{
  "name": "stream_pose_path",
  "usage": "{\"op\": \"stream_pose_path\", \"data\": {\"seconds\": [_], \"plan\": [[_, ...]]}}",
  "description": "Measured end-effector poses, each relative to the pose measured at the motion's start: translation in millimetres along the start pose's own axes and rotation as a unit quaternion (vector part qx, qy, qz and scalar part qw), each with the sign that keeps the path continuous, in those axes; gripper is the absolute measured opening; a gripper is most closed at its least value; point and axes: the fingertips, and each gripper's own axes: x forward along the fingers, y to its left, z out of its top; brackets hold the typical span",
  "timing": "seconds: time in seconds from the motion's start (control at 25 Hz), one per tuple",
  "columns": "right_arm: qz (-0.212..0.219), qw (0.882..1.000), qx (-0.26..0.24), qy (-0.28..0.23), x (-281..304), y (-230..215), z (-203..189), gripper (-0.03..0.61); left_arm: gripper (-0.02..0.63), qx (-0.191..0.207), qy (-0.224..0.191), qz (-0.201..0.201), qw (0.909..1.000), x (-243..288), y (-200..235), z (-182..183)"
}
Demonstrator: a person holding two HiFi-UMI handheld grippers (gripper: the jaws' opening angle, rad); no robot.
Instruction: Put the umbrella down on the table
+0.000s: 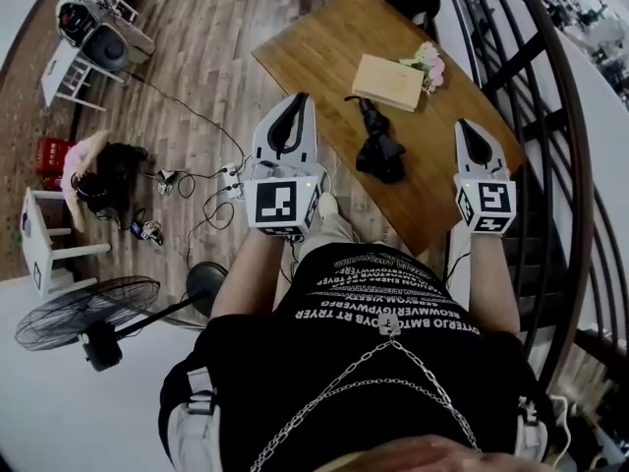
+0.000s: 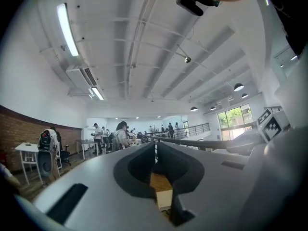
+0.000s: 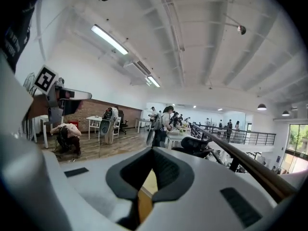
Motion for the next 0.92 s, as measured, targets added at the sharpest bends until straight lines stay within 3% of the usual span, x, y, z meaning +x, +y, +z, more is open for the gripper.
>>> {"op": "stream_pose_path", "data": {"seconds": [0.28, 0.52, 0.92], "plan": [[0.011, 0.999, -0.012, -0.049, -56, -1, 51, 0.016, 0.038, -0.008, -0.012, -0.001, 0.9999, -27, -32, 17], [0.025, 0.998, -0.007, -0.055, -71, 3, 54, 0.015, 0.031, 0.007, -0.003, -0.009, 0.9999, -40, -49, 16], [0.042, 0.998, 0.002, -0.038, -50, 14, 49, 0.015, 0.031, 0.02, 0.003, -0.009, 0.9998, -31, -38, 18]]}}
